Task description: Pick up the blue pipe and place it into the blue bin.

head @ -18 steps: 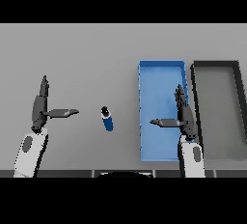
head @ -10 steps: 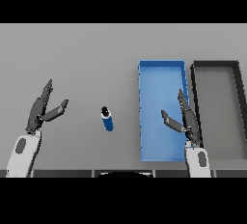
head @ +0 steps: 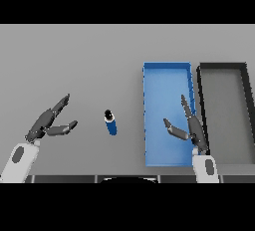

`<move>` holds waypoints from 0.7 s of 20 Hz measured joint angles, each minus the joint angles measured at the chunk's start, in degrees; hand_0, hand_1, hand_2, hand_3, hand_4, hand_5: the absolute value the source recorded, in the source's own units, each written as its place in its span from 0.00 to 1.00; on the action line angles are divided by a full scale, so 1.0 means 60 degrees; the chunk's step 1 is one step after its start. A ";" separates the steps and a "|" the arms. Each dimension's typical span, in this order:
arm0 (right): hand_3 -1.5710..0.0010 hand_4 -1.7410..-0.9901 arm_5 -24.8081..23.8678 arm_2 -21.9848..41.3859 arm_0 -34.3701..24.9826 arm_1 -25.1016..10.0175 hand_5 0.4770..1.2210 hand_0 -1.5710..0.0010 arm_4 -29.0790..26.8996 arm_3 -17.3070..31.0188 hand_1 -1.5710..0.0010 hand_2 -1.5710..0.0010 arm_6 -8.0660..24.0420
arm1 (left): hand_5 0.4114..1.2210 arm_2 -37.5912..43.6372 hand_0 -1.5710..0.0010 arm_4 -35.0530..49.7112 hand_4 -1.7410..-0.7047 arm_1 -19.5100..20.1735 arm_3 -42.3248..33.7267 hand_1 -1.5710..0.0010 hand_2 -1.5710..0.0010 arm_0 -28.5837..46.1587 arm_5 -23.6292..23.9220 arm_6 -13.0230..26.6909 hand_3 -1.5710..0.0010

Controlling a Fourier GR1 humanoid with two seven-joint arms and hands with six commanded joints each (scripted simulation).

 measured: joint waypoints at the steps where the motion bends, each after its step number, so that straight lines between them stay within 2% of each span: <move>1: 1.00 0.68 0.0037 -0.0042 0.0012 -0.0039 0.18 1.00 -0.0083 -0.0084 1.00 1.00 -0.0073 | 0.18 -0.0107 1.00 0.0042 0.54 0.0059 -0.0105 1.00 1.00 0.0000 -0.0166 0.0177 1.00; 3: 1.00 0.65 0.0086 -0.0034 -0.0126 -0.0043 0.20 1.00 -0.0126 -0.0075 1.00 1.00 0.0078 | 0.15 -0.0484 1.00 -0.0129 0.53 0.0025 -0.0378 1.00 1.00 0.0072 -0.0369 0.0420 1.00; 5: 1.00 0.62 0.0159 -0.0007 -0.0095 -0.0019 0.21 1.00 -0.0181 -0.0075 1.00 1.00 -0.0012 | 0.13 -0.0832 1.00 -0.0255 0.52 -0.0094 -0.0773 1.00 1.00 0.0172 -0.0437 0.0526 1.00; 9: 1.00 0.59 0.0099 0.0024 -0.0141 0.0047 0.23 1.00 -0.0138 -0.0125 1.00 1.00 0.0124 | 0.09 -0.1561 1.00 -0.0711 0.52 -0.0633 -0.0872 1.00 1.00 -0.0108 -0.0507 0.0967 1.00; 10: 1.00 0.59 0.0060 0.0017 -0.0052 0.0066 0.24 1.00 -0.0098 -0.0067 1.00 1.00 0.0002 | 0.09 -0.1679 1.00 -0.0912 0.52 -0.0789 -0.0771 1.00 1.00 -0.0150 -0.0428 0.0881 1.00; 14: 1.00 0.58 0.0102 -0.0012 -0.0067 0.0033 0.24 1.00 -0.0167 -0.0201 1.00 1.00 0.0184 | 0.10 -0.2103 1.00 -0.1559 0.50 -0.1625 -0.0184 1.00 1.00 -0.0419 -0.0009 0.0478 1.00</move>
